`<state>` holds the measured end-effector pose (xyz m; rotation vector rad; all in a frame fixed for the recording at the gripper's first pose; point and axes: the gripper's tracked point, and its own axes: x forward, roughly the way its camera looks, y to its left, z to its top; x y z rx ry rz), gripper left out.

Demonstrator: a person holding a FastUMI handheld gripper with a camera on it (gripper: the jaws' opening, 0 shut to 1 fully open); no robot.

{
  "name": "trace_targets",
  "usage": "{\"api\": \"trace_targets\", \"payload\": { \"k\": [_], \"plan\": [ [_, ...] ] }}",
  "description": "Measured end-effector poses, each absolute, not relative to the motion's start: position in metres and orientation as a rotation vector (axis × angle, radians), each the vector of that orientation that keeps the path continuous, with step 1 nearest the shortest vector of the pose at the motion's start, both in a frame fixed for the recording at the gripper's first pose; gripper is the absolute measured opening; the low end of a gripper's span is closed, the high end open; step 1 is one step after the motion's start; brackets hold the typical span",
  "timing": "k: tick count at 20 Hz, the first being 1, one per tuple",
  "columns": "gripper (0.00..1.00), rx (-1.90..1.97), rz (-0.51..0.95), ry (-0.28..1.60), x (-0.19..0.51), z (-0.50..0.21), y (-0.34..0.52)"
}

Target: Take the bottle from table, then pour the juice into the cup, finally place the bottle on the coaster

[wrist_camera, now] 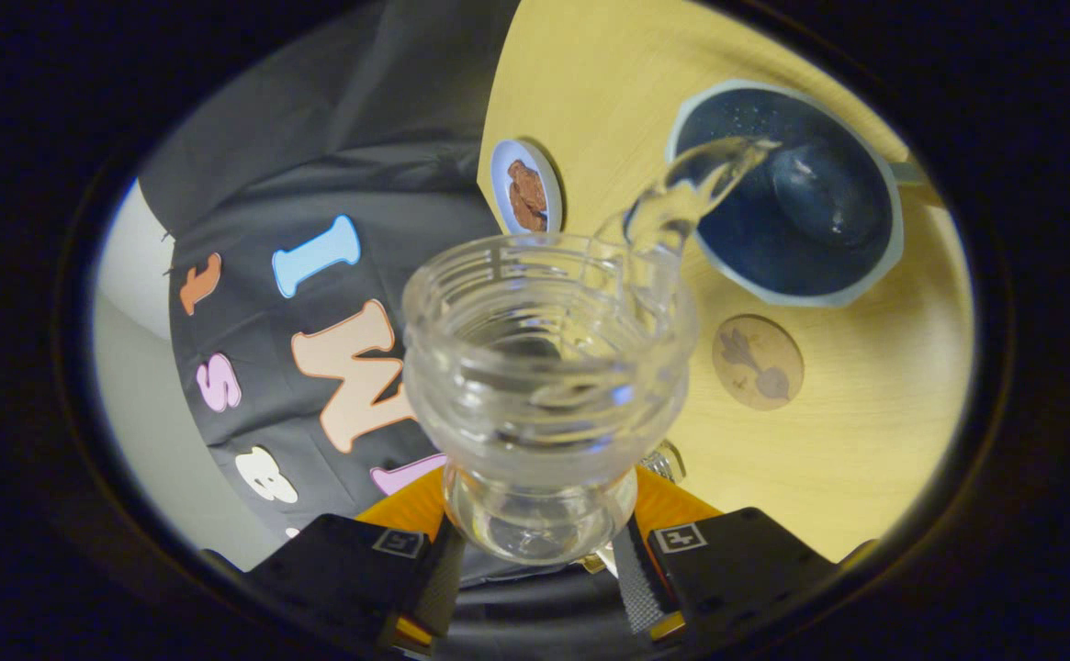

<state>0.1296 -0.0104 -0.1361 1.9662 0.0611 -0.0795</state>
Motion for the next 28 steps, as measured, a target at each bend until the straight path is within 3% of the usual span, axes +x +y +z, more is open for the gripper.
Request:
{"api": "trace_targets", "payload": {
  "k": [28],
  "plan": [
    [0.77, 2.108, -0.073, 0.002, 0.137, -0.112, -0.020]
  ]
}}
